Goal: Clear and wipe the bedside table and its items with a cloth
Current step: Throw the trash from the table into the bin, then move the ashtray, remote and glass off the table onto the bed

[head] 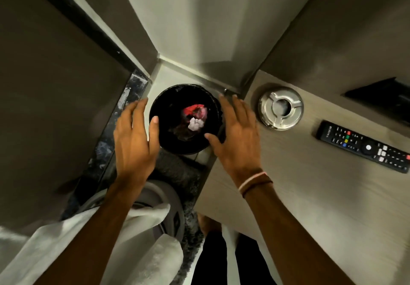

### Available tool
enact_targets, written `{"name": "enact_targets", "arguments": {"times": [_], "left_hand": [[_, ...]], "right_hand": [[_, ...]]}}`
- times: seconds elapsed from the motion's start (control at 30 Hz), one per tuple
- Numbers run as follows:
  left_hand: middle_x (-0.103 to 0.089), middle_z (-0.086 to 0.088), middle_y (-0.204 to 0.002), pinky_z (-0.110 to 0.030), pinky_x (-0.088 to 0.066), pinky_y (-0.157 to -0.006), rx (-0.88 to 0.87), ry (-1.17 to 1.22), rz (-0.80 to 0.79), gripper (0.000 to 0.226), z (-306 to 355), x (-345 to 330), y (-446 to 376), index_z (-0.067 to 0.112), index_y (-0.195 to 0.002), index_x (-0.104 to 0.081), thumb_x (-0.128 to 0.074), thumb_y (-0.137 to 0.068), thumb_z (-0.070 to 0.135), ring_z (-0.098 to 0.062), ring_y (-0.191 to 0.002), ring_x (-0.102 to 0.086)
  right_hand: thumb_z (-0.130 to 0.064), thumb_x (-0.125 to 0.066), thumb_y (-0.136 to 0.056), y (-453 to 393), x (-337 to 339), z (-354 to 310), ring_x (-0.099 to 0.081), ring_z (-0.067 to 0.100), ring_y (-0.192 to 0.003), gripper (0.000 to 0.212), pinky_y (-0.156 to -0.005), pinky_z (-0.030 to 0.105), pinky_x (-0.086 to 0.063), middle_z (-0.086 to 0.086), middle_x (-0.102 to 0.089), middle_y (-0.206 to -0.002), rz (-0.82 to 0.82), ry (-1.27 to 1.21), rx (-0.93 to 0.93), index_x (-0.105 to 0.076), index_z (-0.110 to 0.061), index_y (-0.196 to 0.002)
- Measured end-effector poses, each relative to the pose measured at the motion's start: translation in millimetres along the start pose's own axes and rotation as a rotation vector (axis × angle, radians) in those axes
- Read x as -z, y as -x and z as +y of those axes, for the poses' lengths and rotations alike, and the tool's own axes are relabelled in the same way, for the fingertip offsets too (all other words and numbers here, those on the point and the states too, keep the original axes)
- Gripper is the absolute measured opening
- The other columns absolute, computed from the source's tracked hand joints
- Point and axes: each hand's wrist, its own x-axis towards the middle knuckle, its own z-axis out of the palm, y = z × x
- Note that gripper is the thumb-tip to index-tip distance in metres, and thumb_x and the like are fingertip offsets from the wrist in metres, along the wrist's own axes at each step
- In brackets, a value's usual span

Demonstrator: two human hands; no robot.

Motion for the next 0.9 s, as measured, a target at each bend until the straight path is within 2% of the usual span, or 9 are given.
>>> {"name": "enact_targets", "arguments": {"times": [0.1,0.17,0.23,0.3,0.43,0.53,0.63,0.77,0.9], "left_hand": [[-0.051,-0.016,-0.141,-0.049,-0.04,-0.108,-0.088,0.018,-0.031,0.044,34.8,-13.4,9.0,0.011,-0.142,-0.046,-0.048,-0.103,0.03,-0.03,-0.131,-0.048],[-0.052,-0.018,-0.138,-0.046,-0.043,-0.106,-0.165,0.012,-0.043,0.048,48.7,-22.8,14.9,0.008,-0.142,-0.049,-0.051,-0.101,0.034,-0.032,-0.129,-0.051],[-0.052,-0.019,-0.137,-0.046,-0.046,-0.103,-0.274,0.018,-0.095,0.054,79.6,-38.6,17.9,0.007,-0.141,-0.05,-0.054,-0.098,0.04,-0.034,-0.126,-0.052],[-0.047,-0.019,-0.142,-0.049,-0.047,-0.103,-0.332,0.022,-0.246,0.063,123.4,-55.1,17.7,0.012,-0.145,-0.044,-0.059,-0.093,0.047,-0.036,-0.128,-0.05],[-0.031,-0.02,-0.155,-0.054,-0.04,-0.109,-0.426,-0.165,-0.435,0.089,200.1,-88.7,4.2,0.023,-0.153,-0.03,-0.072,-0.08,0.051,-0.04,-0.14,-0.035],[-0.018,-0.015,-0.16,-0.058,-0.033,-0.113,-0.432,-0.386,-0.611,0.102,231.2,-111.4,-20.8,0.032,-0.156,-0.016,-0.075,-0.076,0.053,-0.037,-0.147,-0.019],[-0.019,-0.013,-0.159,-0.063,-0.035,-0.108,-0.413,-0.501,-0.721,0.102,243.9,-123.4,-31.4,0.037,-0.154,-0.019,-0.081,-0.074,0.044,-0.04,-0.143,-0.023],[-0.027,-0.014,-0.151,-0.062,-0.041,-0.103,-0.424,-0.552,-0.743,0.105,249.6,-122.2,-29.9,0.038,-0.152,-0.023,-0.087,-0.069,0.04,-0.043,-0.134,-0.032],[-0.027,-0.015,-0.15,-0.064,-0.043,-0.101,-0.446,-0.549,-0.758,0.11,248.6,-112.3,-5.9,0.04,-0.151,-0.022,-0.089,-0.064,0.039,-0.044,-0.134,-0.033]], "right_hand": [[-0.033,-0.07,-0.089,36.9,28.3,42.0,-0.033,0.029,-0.147,0.071,-0.12,0.047,-0.034,0.009,-0.04,-0.158,0.234,-0.043,-0.017,-0.038,-0.022,-0.151],[-0.025,-0.07,-0.087,55.2,38.4,73.6,-0.044,0.028,-0.136,0.061,-0.11,0.046,-0.044,0.01,-0.049,-0.147,0.322,-0.07,-0.055,-0.048,-0.018,-0.143],[-0.015,-0.069,-0.085,72.7,59.3,119.0,-0.05,0.032,-0.126,0.056,-0.105,0.048,-0.047,0.014,-0.055,-0.139,0.39,-0.033,-0.142,-0.053,-0.012,-0.138],[-0.008,-0.069,-0.082,82.7,86.0,169.8,-0.051,0.038,-0.123,0.059,-0.105,0.049,-0.045,0.018,-0.057,-0.134,0.429,0.049,-0.238,-0.053,-0.007,-0.138],[-0.011,-0.078,-0.076,77.2,134.7,237.9,-0.044,0.041,-0.132,0.077,-0.111,0.054,-0.041,0.019,-0.051,-0.143,0.22,0.16,-0.424,-0.043,-0.014,-0.145],[-0.018,-0.075,-0.082,66.3,144.0,256.5,-0.044,0.039,-0.136,0.071,-0.113,0.049,-0.039,0.016,-0.05,-0.146,0.085,0.216,-0.433,-0.046,-0.019,-0.146],[-0.022,-0.069,-0.089,63.7,138.2,262.2,-0.05,0.037,-0.131,0.057,-0.107,0.048,-0.041,0.013,-0.055,-0.139,0.069,0.277,-0.438,-0.05,-0.021,-0.142],[-0.018,-0.065,-0.092,71.3,129.7,262.0,-0.053,0.036,-0.128,0.044,-0.106,0.048,-0.043,0.013,-0.057,-0.134,0.046,0.328,-0.441,-0.053,-0.015,-0.135],[-0.022,-0.067,-0.091,96.5,124.0,260.8,-0.059,0.037,-0.122,0.043,-0.096,0.043,-0.049,0.015,-0.059,-0.132,-0.007,0.175,-0.531,-0.053,-0.012,-0.13]]}}
